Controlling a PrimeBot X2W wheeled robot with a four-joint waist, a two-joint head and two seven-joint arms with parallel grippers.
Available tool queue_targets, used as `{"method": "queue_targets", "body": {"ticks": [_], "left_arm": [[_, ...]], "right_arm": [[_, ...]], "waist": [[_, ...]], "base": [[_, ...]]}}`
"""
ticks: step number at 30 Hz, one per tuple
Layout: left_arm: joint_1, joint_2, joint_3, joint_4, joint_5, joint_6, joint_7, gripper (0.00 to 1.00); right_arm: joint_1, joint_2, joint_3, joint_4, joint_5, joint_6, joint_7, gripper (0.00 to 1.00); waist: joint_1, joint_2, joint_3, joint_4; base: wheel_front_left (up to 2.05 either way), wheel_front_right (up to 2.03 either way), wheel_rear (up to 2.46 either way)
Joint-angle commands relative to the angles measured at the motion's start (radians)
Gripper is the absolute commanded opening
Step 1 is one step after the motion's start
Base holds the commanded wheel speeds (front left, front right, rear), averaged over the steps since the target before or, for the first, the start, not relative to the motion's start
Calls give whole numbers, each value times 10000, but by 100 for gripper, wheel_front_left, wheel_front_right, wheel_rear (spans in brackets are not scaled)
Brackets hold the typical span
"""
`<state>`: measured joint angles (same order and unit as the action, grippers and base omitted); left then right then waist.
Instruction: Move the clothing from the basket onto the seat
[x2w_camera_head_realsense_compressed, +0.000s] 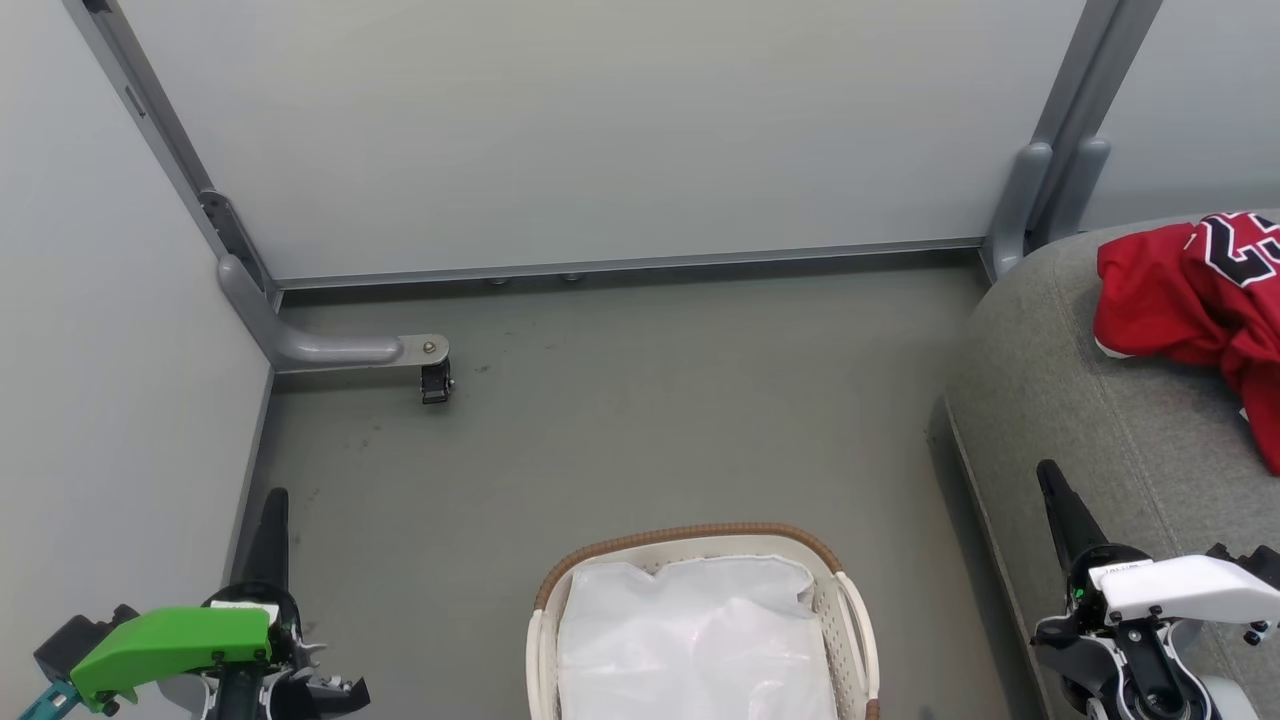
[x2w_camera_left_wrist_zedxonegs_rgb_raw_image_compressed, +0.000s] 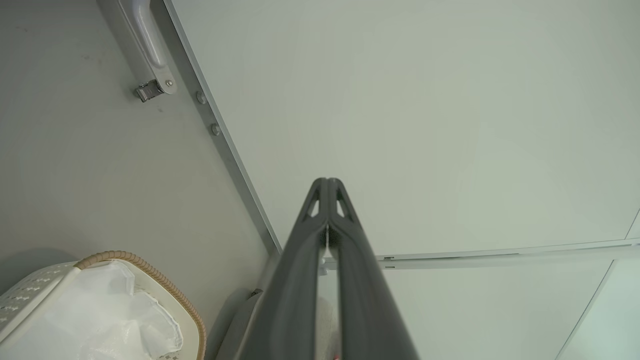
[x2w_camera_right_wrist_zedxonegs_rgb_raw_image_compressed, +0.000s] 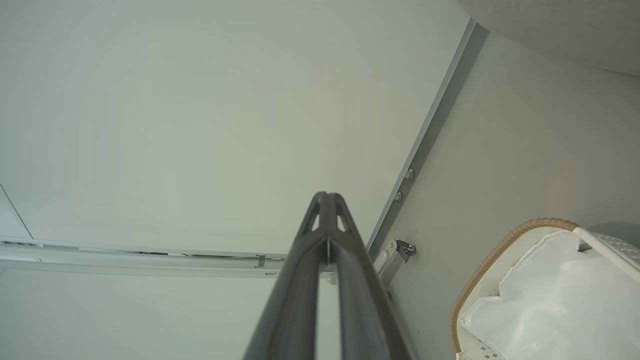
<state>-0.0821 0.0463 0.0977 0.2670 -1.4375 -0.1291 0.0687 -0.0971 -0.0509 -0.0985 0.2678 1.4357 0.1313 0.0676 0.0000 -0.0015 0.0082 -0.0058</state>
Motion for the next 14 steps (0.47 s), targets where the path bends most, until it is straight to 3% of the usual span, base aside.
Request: {"method": "queue_targets", "body": {"ticks": [1,14], "left_arm": [[-210,62,61,-74,-215,-23,53,0],[-277,66,136,-182,-1139,-26,305,0]], "right_arm": [[-140,-26,-50,-94,222,-8,69,0],[-145,-13,-123,-192,1141,-9,312,0]], "waist": [[0,12,-3,3],[0,14,-29,33]], "base": [[0,0,0],[0,0,0]]}}
